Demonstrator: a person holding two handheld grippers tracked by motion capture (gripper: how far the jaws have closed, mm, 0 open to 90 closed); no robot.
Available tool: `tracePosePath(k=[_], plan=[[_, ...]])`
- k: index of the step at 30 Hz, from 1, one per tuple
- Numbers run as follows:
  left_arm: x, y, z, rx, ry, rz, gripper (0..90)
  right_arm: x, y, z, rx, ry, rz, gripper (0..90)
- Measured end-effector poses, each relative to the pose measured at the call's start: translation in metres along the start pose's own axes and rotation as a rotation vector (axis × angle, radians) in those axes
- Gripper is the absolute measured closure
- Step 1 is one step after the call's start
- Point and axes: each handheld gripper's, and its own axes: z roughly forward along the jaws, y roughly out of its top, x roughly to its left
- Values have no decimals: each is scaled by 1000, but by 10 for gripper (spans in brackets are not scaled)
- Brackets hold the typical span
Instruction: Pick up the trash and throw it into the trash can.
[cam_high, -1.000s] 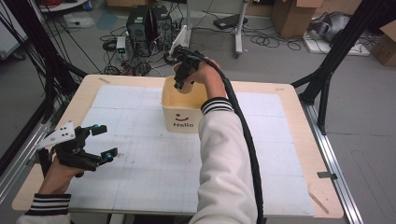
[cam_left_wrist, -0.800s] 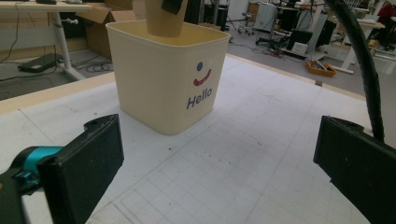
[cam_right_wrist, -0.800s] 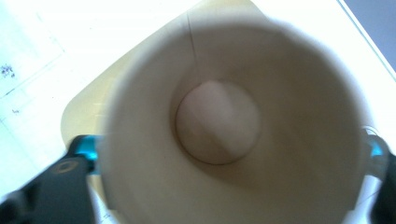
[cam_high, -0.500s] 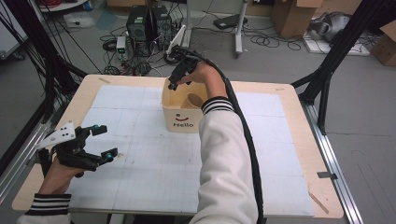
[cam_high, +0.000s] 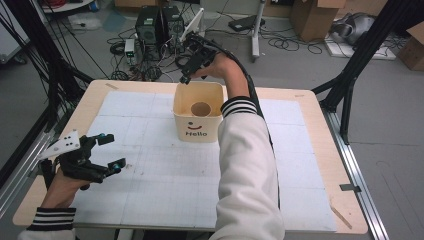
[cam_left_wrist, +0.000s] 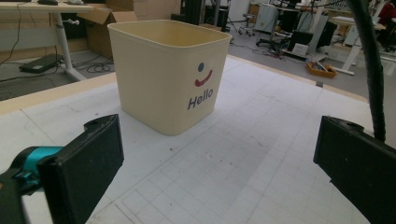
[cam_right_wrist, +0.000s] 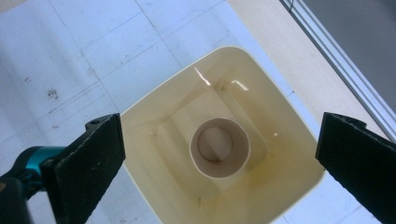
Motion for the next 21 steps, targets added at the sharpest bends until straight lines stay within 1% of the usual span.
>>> tracePosePath(k=[2, 3, 6, 8, 10, 12, 16, 17, 18, 20, 21], plan=[[0, 0, 0, -1, 0, 1, 21, 0, 0, -7, 8, -19, -15, 2], [0, 0, 0, 0, 0, 0, 21, 1, 1, -11, -1, -16, -9, 2], [0, 0, 1, 0, -2, 1, 21, 3, 4, -24, -28, -26, -10, 2], [0, 0, 0, 0, -1, 2, 21, 4, 5, -31, -41, -20, -11, 2], [0, 0, 0, 1, 0, 2, 21, 5, 4, -35, -38, -26, -12, 2], [0, 0, 0, 1, 1, 2, 21, 5, 5, -40, -25, -41, -19, 2], [0, 0, 1, -2, 1, 2, 21, 7, 7, -50, -44, -45, -22, 2], [0, 0, 1, -1, 1, 1, 21, 7, 7, -51, -51, -44, -29, 2], [0, 0, 0, 0, 1, 2, 21, 8, 7, -52, -47, -42, -19, 2], [0, 0, 0, 2, 3, 4, 21, 7, 5, -52, -45, -52, -32, 2], [1, 0, 1, 6, 3, 6, 21, 8, 4, -53, -38, -52, -26, 2]])
